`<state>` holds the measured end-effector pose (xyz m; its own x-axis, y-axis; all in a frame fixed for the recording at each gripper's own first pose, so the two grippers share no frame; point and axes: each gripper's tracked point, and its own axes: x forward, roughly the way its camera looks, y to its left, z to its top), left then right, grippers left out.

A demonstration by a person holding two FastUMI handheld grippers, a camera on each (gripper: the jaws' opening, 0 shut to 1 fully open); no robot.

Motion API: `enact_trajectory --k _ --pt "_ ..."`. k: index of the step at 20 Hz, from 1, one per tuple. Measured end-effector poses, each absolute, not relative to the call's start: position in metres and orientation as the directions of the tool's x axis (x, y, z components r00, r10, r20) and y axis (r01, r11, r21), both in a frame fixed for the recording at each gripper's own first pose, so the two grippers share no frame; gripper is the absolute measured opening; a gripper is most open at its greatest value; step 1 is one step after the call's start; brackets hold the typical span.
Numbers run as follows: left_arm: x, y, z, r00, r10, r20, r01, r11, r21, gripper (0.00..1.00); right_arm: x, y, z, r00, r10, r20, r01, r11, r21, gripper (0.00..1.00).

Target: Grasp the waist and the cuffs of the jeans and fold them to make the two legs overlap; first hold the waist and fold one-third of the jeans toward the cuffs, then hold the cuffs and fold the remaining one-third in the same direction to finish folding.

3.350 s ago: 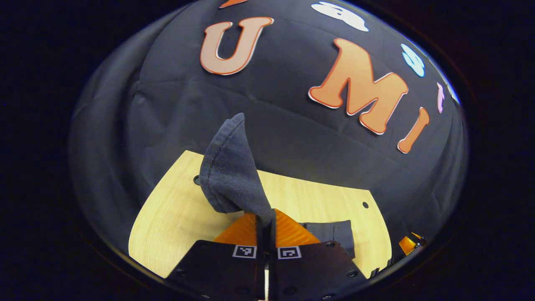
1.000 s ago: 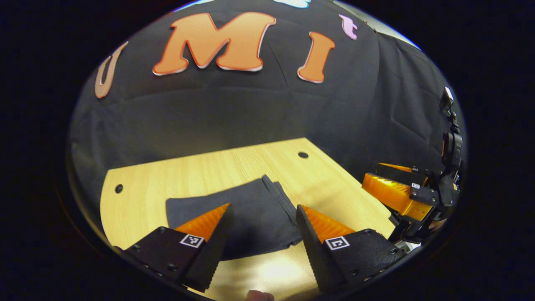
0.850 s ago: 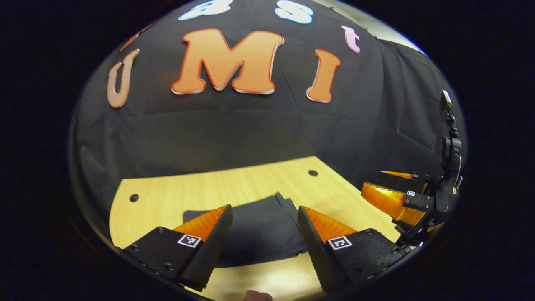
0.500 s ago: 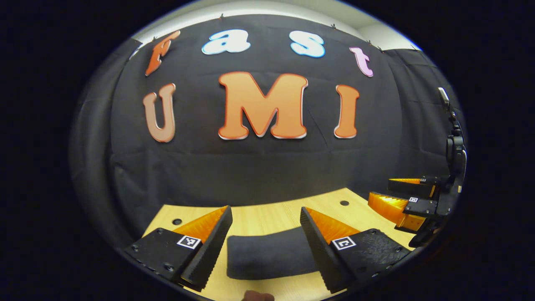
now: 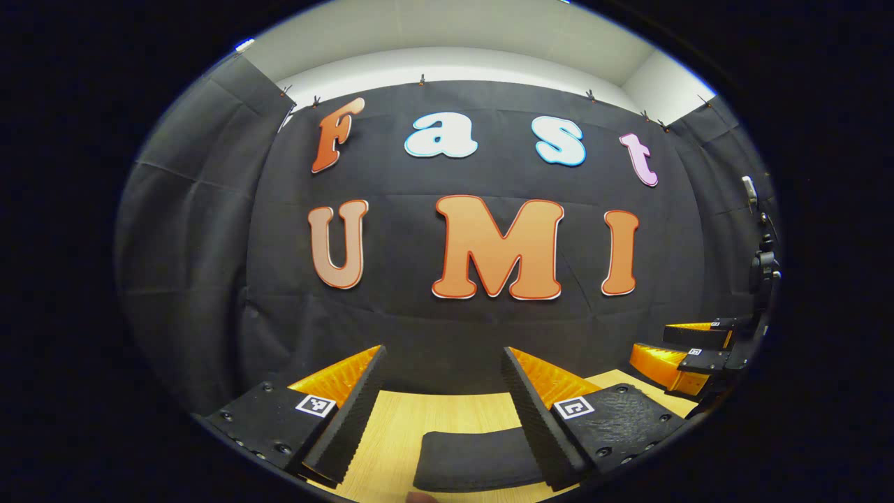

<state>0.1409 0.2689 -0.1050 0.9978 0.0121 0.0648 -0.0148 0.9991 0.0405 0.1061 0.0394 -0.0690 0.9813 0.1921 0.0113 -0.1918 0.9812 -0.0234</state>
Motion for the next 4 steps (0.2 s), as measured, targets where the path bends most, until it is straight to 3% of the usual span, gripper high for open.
enact_trajectory --k 1,4 --pt "0.1392 0.2734 -0.1066 0.998 0.022 0.061 -0.025 0.998 0.051 0.95 0.105 0.0419 -0.0685 0.981 0.194 0.017 -0.193 0.981 -0.025 1.0" --pt "0.1368 0.278 -0.1142 0.998 0.04 0.045 -0.042 0.998 0.055 0.95 0.103 0.0468 -0.0713 0.981 0.193 0.012 -0.193 0.981 -0.026 0.9"
